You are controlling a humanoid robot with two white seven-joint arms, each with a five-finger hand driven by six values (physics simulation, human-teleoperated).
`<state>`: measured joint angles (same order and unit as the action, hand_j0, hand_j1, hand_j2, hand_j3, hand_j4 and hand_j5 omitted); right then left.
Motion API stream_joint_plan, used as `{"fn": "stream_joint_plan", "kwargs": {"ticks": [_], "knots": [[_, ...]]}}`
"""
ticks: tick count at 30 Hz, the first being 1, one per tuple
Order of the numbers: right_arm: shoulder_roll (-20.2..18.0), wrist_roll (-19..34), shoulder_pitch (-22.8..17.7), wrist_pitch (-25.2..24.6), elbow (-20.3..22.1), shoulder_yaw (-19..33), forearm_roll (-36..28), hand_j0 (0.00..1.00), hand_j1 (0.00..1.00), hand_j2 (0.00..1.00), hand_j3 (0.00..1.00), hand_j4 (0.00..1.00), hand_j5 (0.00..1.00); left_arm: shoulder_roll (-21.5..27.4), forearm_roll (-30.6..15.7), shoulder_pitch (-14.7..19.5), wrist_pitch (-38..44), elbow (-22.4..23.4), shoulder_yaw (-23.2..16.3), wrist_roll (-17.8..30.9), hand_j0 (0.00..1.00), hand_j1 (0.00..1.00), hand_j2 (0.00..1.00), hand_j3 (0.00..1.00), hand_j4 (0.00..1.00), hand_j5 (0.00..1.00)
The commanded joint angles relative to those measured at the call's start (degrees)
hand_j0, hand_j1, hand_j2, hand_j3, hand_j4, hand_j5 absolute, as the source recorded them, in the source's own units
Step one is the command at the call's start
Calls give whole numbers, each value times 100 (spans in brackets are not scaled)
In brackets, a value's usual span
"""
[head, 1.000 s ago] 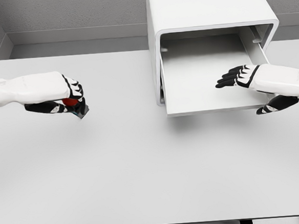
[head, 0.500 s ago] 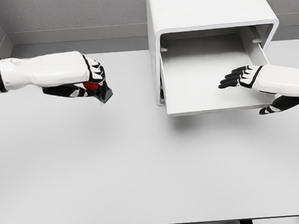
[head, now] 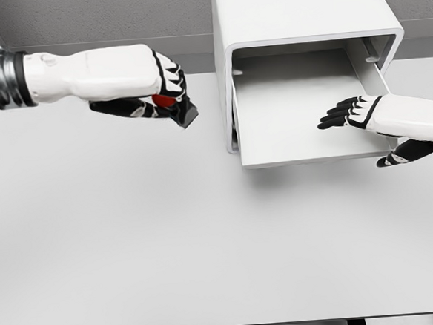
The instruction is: Slide open multi-storey tabletop storage cabinets and put open load switch and slide close multi-storey tabletop storage cabinets
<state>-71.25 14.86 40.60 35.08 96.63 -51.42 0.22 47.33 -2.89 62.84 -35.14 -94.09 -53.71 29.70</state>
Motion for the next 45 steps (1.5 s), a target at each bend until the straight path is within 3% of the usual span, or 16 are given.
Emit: {"fn": "stream_joint_plan", "kwargs": {"ticks": [1,12,17,19,23,33,45], "knots": [[-11,-9,0,-8,-4,1,-40,100,100,100,100,100,100,-109,-27,35,14,23,-87,1,42,42,42,42,42,42],[-20,0,-26,-8,-12,1,-40,100,100,100,100,100,100,-733,-1,712,14,488,-763,1,42,42,42,42,42,42],[-20,-9,-26,-8,-12,9,-40,100,100,100,100,100,100,-971,17,870,14,656,-799,1,42,42,42,42,42,42],[-20,0,-26,-8,-12,9,-40,100,100,100,100,100,100,-1173,8,1073,14,831,-1115,1,42,42,42,42,42,42],[-20,-9,-26,-8,-12,9,-40,100,100,100,100,100,100,-1436,8,1275,14,1086,-1291,1,42,42,42,42,42,42],[-82,-9,-26,-8,5,9,-40,100,100,100,100,100,100,-1990,8,1582,14,1613,-1642,1,42,42,42,42,42,42],[-73,0,-26,-8,-4,9,-40,100,100,100,100,100,100,-2465,17,1705,14,2237,-2082,1,42,42,42,42,42,42]]}}
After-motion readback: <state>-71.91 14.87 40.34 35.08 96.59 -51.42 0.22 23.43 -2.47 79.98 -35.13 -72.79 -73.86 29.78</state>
